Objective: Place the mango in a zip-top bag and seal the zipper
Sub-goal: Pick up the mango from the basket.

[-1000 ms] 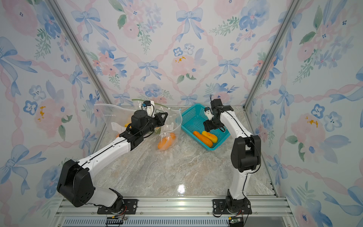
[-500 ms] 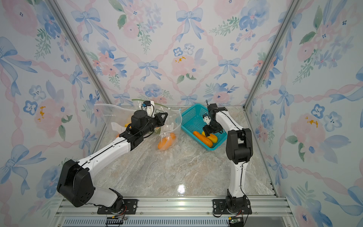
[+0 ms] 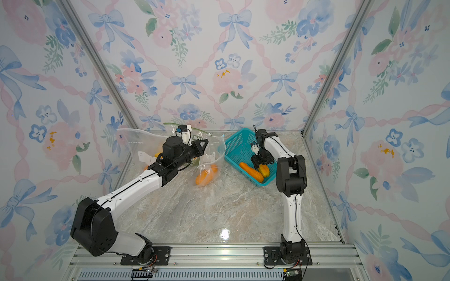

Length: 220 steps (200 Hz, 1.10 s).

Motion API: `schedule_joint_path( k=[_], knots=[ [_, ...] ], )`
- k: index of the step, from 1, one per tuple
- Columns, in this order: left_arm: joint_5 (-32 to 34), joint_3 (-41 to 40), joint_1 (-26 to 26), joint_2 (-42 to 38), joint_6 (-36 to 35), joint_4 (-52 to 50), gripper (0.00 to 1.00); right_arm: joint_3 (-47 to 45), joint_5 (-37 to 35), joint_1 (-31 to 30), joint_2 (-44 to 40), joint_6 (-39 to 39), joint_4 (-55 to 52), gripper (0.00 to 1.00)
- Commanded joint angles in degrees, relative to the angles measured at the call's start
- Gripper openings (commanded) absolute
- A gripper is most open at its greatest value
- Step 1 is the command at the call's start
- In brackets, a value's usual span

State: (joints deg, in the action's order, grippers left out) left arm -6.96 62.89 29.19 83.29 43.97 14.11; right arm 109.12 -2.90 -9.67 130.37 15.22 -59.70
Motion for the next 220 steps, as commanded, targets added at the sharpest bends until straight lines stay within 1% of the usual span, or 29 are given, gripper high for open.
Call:
schedule_joint_path(
  k=[1, 17, 22, 34, 49, 73, 99, 129, 155, 182, 220],
  knots=[
    [-0.9, 0.1, -0.4, -0.1, -1.0, 1.0, 0.00, 1.9, -1.2, 0.4, 1.5, -0.7, -1.6, 0.73],
    [-0.9, 0.0, -0.4, 0.1, -1.0, 1.0, 0.00, 1.9, -1.1, 0.4, 1.8, -1.0, -1.4, 0.73],
    [-0.9, 0.1, -0.4, 0.2, -1.0, 1.0, 0.00, 1.8, -1.1, 0.4, 1.8, -1.1, -1.3, 0.71],
    [-1.0, 0.1, -0.3, 0.4, -0.9, 1.0, 0.00, 1.9, -0.9, 0.4, 1.7, -1.6, -0.9, 0.64],
    [-1.2, 0.1, -0.3, 0.4, -1.0, 1.0, 0.00, 1.9, -0.9, 0.3, 1.3, -2.0, -0.4, 0.50],
    [-1.5, 0.0, -0.3, 0.8, -1.0, 1.0, 0.00, 1.9, -1.3, -0.2, -0.5, -3.0, 0.9, 0.40],
    [-2.3, 0.3, -0.4, 1.4, -1.0, 1.0, 0.00, 1.3, -1.7, -0.9, -4.0, -4.5, 3.3, 0.38],
    [-2.5, 0.2, -0.3, 1.4, -1.3, 1.0, 0.00, -0.5, -2.0, -2.2, -8.9, -7.3, 7.7, 0.28],
    [-2.7, 0.0, -0.3, 1.2, -1.3, 1.0, 0.00, -2.5, -1.9, -3.8, -14.4, -10.3, 12.5, 0.22],
    [-2.6, -0.3, -0.2, 0.9, -1.6, 1.0, 0.00, -3.7, -1.6, -6.0, -19.8, -13.1, 16.6, 0.21],
    [-2.9, 0.1, -0.3, 1.4, -2.0, 1.0, 0.00, -5.1, -0.9, -9.4, -25.8, -16.3, 20.7, 0.21]
  ],
)
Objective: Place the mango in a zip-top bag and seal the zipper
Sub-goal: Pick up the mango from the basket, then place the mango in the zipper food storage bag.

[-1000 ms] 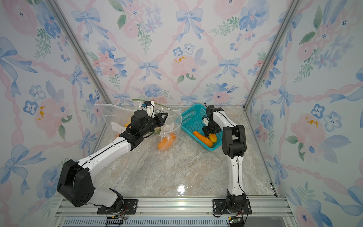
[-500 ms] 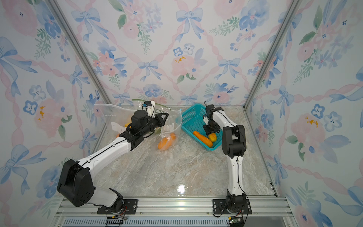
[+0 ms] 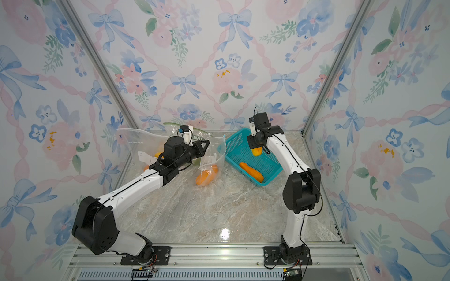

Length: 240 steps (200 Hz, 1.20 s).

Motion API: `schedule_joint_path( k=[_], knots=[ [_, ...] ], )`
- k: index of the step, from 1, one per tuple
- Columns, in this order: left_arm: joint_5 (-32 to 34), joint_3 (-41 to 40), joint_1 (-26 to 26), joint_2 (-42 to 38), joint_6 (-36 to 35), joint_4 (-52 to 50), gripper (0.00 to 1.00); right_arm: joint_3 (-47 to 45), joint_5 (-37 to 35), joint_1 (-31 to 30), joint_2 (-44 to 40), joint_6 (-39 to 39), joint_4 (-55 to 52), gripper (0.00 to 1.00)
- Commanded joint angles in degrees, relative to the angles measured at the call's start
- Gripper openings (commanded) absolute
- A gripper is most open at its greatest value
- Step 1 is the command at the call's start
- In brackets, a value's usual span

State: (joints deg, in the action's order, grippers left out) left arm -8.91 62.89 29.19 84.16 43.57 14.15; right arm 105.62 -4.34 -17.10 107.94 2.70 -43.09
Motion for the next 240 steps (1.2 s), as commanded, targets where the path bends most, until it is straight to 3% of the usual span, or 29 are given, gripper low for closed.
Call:
schedule_joint_path(
  k=[1, 144, 204, 240],
  knots=[
    [-1.0, 0.1, -0.3, 0.5, -1.6, 1.0, 0.00, -1.6, 0.6, -2.1, -3.6, -3.9, 4.2, 0.21],
    [-0.5, 0.4, -0.4, 1.2, -1.8, 1.0, 0.00, -18.2, 3.8, -17.1, -22.0, -11.0, 28.9, 0.21],
    [-0.9, 0.6, -0.4, 1.4, -1.5, 1.0, 0.00, -22.5, 2.7, -25.3, -21.6, -10.2, 41.1, 0.22],
    [-1.0, 0.6, -0.4, 0.9, -1.1, 1.0, 0.00, -24.7, 0.5, -26.6, -20.1, -8.0, 47.7, 0.22]
  ],
)
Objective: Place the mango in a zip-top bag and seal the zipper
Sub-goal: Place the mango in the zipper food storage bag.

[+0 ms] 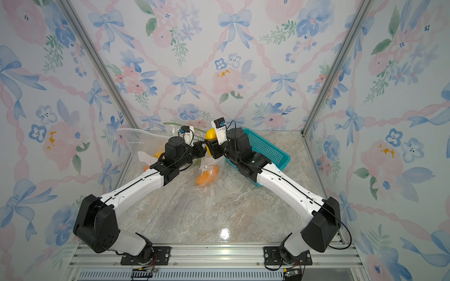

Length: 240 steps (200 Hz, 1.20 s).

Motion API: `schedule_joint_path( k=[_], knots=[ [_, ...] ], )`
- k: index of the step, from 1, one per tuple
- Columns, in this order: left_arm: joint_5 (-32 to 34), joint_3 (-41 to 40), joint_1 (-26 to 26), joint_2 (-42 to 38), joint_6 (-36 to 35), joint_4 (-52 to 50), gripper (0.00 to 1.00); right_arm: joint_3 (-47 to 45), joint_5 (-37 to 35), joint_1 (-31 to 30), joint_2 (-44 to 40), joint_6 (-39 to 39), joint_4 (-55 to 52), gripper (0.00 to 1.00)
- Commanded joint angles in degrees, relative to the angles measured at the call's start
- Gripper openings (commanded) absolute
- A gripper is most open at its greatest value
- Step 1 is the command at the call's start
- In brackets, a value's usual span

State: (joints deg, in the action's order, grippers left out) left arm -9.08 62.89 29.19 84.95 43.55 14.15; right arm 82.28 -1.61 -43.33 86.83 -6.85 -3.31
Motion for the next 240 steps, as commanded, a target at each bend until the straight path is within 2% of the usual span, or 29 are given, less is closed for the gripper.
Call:
schedule_joint_path(
  k=[1, 45, 95, 143, 190, 240],
  knots=[
    [-0.9, 0.6, -0.4, 0.1, -1.1, 1.0, 0.00, -1.5, -2.2, -0.3, 1.1, 1.7, 8.1, 0.22],
    [-0.2, 0.0, -0.3, -1.5, -0.9, 1.0, 0.00, -1.7, -5.1, -0.2, 4.2, 4.0, 10.7, 0.23],
    [0.6, -0.9, -0.6, -2.6, -1.1, 0.9, 0.00, -4.1, -8.3, 1.0, 6.5, 2.6, 12.8, 0.24],
    [0.7, -1.0, -1.1, -3.3, -0.8, 0.9, 0.00, -5.2, -8.5, 1.2, 7.7, 1.5, 13.4, 0.28],
    [1.2, -0.5, -1.3, -3.0, -1.1, 0.8, 0.00, -6.8, -7.6, 0.9, 7.7, 0.6, 13.4, 0.42],
    [1.0, 0.1, -1.4, -2.7, -1.2, 0.8, 0.00, -7.7, -7.7, 0.8, 7.0, 0.2, 12.6, 0.64]
  ],
)
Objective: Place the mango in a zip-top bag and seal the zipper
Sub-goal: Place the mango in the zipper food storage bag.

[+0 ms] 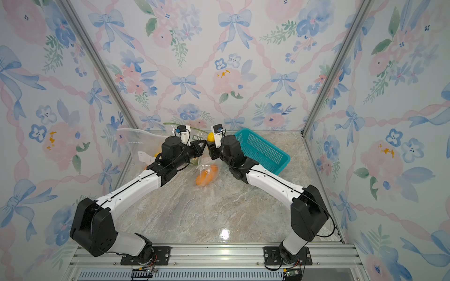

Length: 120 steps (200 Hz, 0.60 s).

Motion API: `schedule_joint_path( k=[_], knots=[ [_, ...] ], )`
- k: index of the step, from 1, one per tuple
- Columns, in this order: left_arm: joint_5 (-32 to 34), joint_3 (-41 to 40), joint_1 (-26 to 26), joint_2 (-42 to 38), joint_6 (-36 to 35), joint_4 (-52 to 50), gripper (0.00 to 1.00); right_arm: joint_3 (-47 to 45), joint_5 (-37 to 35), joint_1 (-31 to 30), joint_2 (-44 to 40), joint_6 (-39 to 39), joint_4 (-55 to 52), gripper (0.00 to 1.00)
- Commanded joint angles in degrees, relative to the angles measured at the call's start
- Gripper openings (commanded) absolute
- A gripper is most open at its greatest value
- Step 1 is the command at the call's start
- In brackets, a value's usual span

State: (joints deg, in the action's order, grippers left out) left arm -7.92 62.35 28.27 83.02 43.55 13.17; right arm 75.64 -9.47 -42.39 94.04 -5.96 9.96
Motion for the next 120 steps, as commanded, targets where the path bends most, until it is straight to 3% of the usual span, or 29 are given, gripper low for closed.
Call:
schedule_joint_path(
  k=[1, 74, 89, 120],
  knots=[
    [-0.2, 0.7, -0.4, -0.8, -1.2, 1.8, 0.00, -1.0, 0.2, -0.2, -0.2, -0.7, -0.7, 0.64],
    [0.2, 0.0, -0.6, -1.1, -1.3, 1.9, 0.00, -0.2, -0.3, 0.1, -2.7, -1.4, -3.1, 0.85],
    [0.2, -0.1, -0.5, -1.2, -1.6, 1.9, 0.00, -0.1, -0.9, 0.9, -4.5, -2.1, -4.9, 1.00],
    [0.2, -0.5, -0.6, -1.7, -2.0, 1.9, 0.00, 2.1, -0.8, 4.6, -8.5, -3.6, -13.4, 0.99]
  ],
)
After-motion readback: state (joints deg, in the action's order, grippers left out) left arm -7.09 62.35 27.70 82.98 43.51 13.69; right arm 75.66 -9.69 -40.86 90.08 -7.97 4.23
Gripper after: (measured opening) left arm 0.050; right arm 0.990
